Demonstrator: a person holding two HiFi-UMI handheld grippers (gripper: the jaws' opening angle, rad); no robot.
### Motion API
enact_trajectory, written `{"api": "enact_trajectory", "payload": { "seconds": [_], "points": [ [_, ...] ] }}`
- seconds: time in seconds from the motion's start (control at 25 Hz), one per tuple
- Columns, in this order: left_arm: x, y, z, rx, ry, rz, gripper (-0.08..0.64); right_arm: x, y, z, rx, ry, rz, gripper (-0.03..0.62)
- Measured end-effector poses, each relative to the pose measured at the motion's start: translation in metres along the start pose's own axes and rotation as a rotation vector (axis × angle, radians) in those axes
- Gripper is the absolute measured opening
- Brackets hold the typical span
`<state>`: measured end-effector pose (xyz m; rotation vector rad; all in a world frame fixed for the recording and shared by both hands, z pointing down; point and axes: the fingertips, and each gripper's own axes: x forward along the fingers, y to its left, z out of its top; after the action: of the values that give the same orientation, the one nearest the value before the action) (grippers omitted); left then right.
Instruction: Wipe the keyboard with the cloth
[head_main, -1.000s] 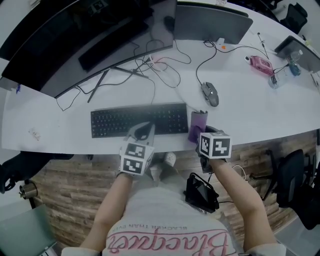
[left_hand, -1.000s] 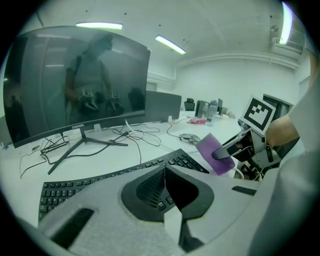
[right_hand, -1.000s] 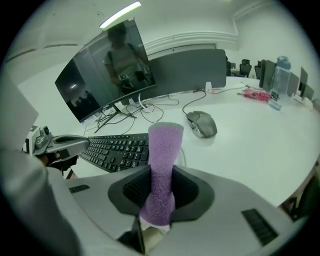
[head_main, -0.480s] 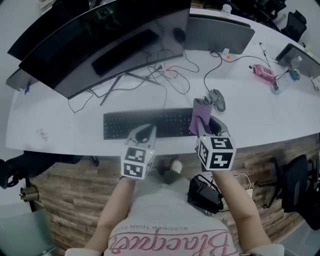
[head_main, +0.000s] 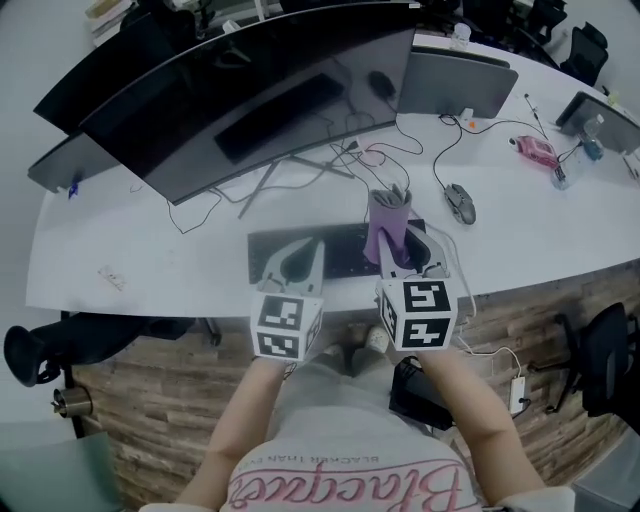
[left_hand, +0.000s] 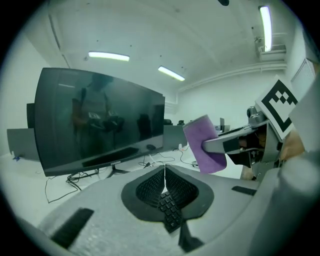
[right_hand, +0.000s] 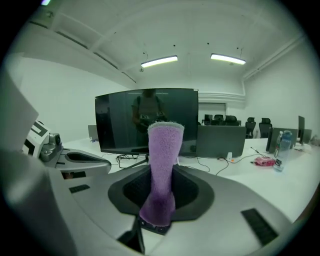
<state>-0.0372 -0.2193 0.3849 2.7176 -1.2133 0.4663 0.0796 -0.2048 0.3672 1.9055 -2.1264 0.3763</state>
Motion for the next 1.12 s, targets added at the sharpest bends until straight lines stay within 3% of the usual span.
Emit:
{"api": "enact_trajectory", "payload": {
  "seconds": [0.2,0.44,0.84,1.12],
  "points": [
    [-0.023,0.01,0.024,0.028,-0.075,-0.037,0.005,-0.006,0.045,0.033,-0.042,-0.114,0.038,0.091],
    [-0.045,0.01,0.055,0.1,-0.158,-0.006,0.005,-0.026,0.08,0.06,-0.081,-0.2,0.101,0.091],
    [-0.06,0.01,0.086,0.018,-0.255,0.026,0.006,-0.044,0.079,0.068,-0.038,-0.22,0.107,0.091],
    [-0.066,0.006,0.096,0.026,-0.331,0.07,0.006,-0.05,0.087,0.072,-0.093,-0.261,0.144,0.091]
  ]
}}
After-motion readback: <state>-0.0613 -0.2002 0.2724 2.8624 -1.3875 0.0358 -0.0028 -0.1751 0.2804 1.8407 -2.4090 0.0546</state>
